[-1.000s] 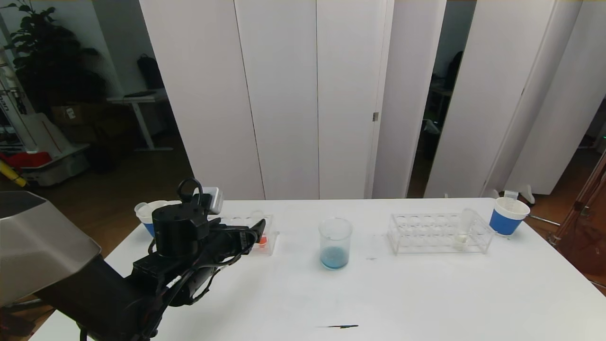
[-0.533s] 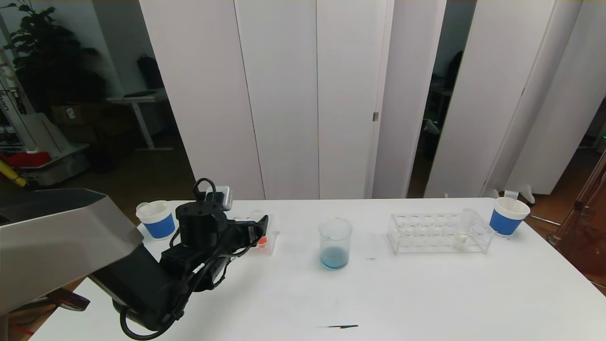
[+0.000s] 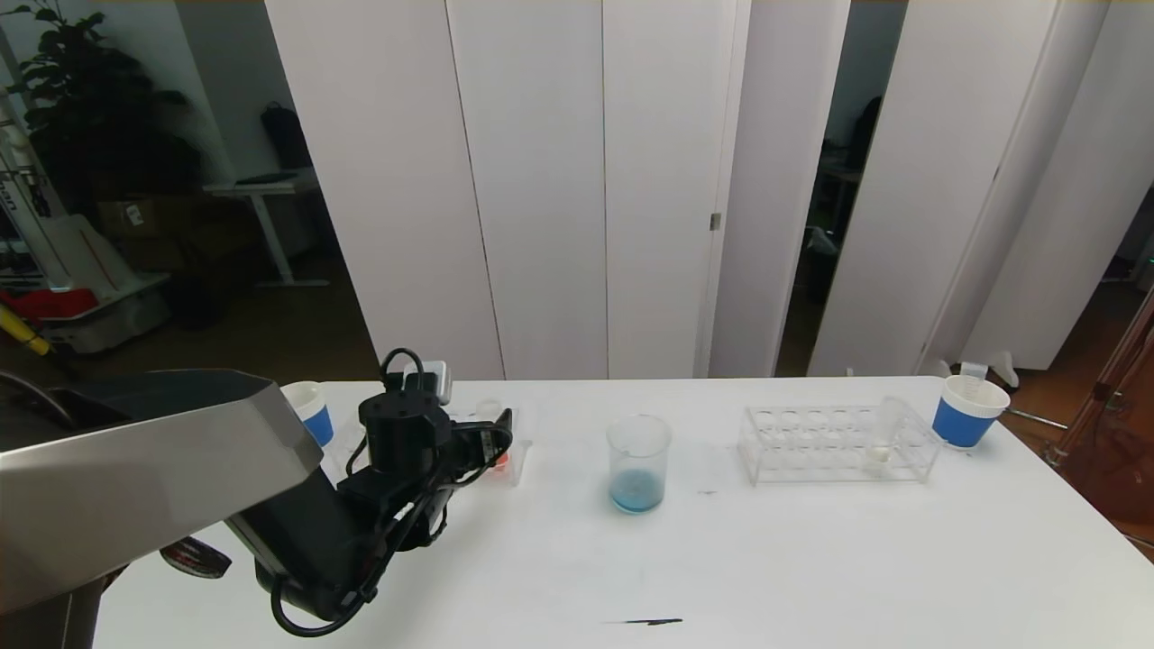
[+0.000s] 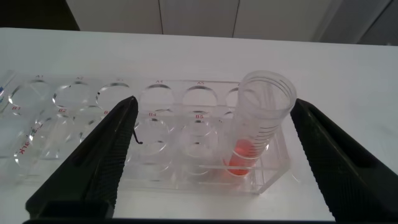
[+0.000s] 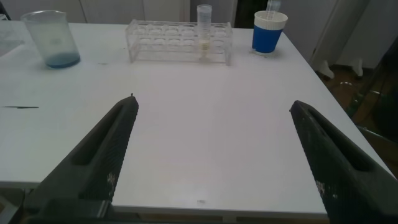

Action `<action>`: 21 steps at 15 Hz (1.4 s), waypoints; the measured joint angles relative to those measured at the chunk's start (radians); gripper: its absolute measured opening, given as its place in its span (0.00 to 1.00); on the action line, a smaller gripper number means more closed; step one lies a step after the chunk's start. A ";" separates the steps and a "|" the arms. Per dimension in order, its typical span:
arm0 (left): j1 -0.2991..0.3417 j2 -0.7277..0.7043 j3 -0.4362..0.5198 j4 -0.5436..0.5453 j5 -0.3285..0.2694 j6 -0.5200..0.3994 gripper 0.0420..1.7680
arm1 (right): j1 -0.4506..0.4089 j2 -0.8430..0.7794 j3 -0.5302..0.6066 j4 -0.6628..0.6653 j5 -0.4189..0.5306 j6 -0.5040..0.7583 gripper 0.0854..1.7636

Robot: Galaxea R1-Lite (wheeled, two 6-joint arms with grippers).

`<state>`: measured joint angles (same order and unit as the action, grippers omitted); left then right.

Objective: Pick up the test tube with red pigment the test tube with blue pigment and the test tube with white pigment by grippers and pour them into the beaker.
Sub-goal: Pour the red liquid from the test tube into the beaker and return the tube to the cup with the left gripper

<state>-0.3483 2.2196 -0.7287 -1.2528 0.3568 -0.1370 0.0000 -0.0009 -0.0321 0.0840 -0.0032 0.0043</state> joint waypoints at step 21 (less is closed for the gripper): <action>-0.033 0.076 -0.054 -0.008 0.013 -0.012 0.30 | 0.000 0.000 0.000 0.000 0.000 0.000 0.99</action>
<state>-0.3809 2.2953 -0.7830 -1.2604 0.3702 -0.1489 0.0000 -0.0013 -0.0321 0.0840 -0.0032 0.0047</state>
